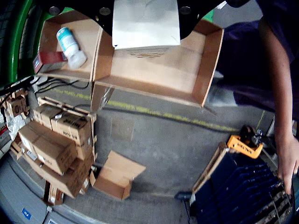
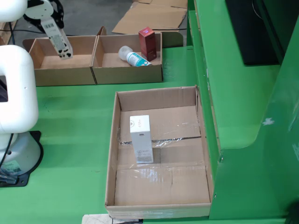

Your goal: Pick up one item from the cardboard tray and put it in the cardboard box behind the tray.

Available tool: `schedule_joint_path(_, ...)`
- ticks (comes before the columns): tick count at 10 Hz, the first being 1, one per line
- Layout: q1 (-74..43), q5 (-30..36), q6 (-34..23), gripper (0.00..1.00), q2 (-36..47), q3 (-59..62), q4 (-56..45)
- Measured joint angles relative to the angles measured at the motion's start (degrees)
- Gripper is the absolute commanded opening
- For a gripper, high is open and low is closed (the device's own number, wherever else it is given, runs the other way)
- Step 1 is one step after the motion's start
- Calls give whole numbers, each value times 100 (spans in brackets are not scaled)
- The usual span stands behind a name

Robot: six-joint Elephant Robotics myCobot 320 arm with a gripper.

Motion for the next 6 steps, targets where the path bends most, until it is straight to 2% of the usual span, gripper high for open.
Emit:
schedule_joint_path(3, -325, 325, -228, 0, -140, 271, -598)
schedule_joint_path(6, -536, 352, -404, 0, 659, -563, 255)
